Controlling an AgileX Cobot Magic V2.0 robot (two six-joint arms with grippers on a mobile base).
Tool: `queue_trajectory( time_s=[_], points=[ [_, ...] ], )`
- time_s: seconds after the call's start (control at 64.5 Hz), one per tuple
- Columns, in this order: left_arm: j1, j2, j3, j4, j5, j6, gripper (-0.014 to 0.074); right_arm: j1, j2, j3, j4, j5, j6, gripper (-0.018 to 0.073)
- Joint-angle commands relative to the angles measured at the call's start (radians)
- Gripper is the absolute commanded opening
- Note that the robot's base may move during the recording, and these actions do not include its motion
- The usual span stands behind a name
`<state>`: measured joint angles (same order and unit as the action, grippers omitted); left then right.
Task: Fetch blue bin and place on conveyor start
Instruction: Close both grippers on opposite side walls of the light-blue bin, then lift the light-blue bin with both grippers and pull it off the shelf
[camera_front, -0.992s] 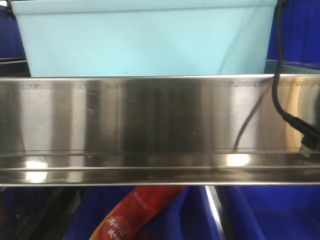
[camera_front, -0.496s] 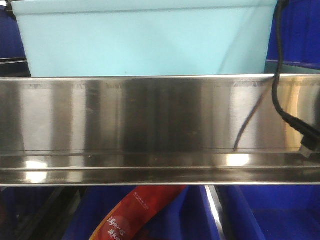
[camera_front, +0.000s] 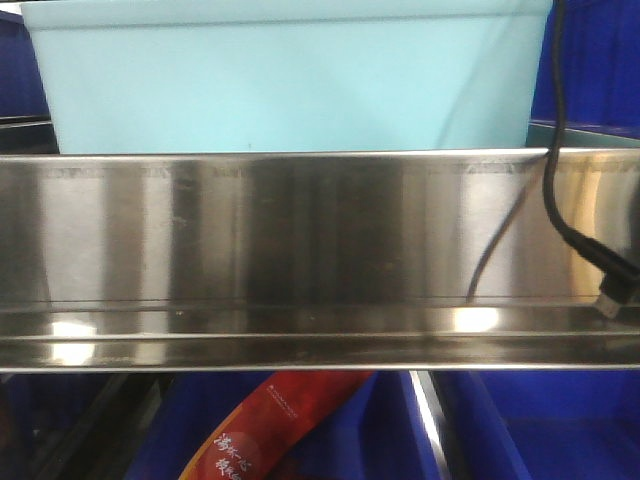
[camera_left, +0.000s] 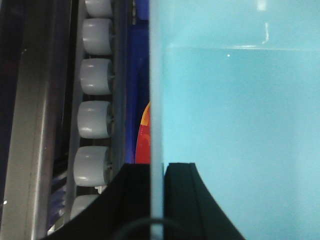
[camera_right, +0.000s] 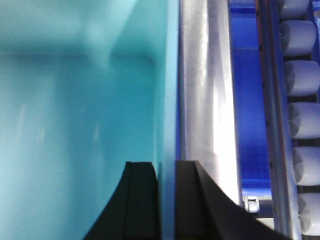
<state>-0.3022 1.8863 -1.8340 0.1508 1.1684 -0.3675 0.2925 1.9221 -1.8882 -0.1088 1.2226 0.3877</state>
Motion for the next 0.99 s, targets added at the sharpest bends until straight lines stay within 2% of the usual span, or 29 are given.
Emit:
queue_trajectory(
  time_s=[0.0,0.326,0.558,0.744,0.853,0.977],
  points=[
    [-0.002,-0.01,-0.02,0.012,0.02,-0.003,-0.0111,0.005,-0.019,-0.017,-0.057,-0.002,0.015,-0.0153],
    [-0.064,-0.119,-0.096,0.051,0.053,-0.028,-0.0111,0.066,-0.125,-0.063,-0.128,-0.002,0.033,-0.0153],
    [-0.12,-0.171,-0.19,0.107,0.053,-0.037,-0.0111,0.095,-0.207,-0.07,-0.186,-0.002,0.049,-0.0153],
    [-0.125,-0.173,-0.273,0.105,0.053,-0.037,-0.0111,0.097,-0.245,-0.149,-0.193,-0.002,0.049,-0.0153],
    [-0.125,-0.173,-0.315,0.107,0.053,-0.039,-0.0111,0.099,-0.247,-0.218,-0.228,-0.002,0.049,-0.0153],
    [-0.125,-0.175,-0.332,0.115,0.016,-0.039,-0.0111,0.099,-0.247,-0.252,-0.244,-0.013,0.049,-0.0153]
  ],
)
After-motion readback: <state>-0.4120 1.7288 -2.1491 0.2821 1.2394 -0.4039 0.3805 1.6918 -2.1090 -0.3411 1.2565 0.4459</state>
